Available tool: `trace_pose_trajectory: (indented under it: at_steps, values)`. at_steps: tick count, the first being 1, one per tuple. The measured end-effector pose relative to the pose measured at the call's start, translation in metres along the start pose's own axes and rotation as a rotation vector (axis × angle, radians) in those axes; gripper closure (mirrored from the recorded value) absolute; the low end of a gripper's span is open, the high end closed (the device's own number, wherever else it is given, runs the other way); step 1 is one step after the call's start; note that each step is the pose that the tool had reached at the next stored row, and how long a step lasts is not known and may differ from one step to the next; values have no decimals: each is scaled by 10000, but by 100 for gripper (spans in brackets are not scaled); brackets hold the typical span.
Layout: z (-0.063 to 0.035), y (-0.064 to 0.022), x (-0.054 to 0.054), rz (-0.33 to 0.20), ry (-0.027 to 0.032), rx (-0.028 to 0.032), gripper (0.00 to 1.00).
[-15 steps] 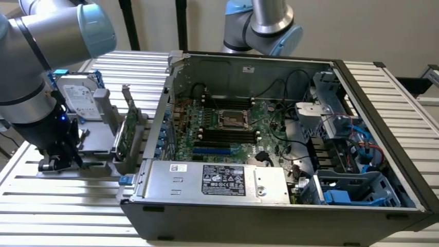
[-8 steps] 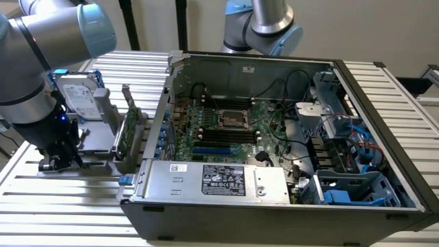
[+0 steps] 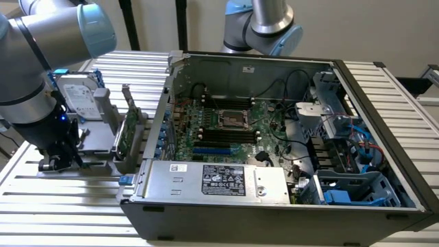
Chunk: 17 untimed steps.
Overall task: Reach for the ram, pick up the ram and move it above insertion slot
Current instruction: 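Pick up the ram and move it above insertion slot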
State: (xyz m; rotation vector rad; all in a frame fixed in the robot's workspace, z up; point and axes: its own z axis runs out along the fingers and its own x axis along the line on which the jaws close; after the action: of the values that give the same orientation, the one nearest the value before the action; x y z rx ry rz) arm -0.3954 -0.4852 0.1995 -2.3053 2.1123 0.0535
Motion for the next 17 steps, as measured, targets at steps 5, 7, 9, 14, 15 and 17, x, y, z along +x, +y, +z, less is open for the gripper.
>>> trace_pose_trajectory:
  at_steps: [5, 7, 9, 14, 15, 17]
  values:
    - [-36, -2, -1, 128, -2, 6, 87]
    - [-57, -3, -2, 155, -2, 6, 87]
    - [-74, -4, -2, 178, -3, 8, 87]
    - [-131, -4, -4, 249, -6, 10, 87]
    - [-150, -4, -5, 259, -8, 11, 87]
    - [-204, -3, -7, 277, -12, 11, 87]
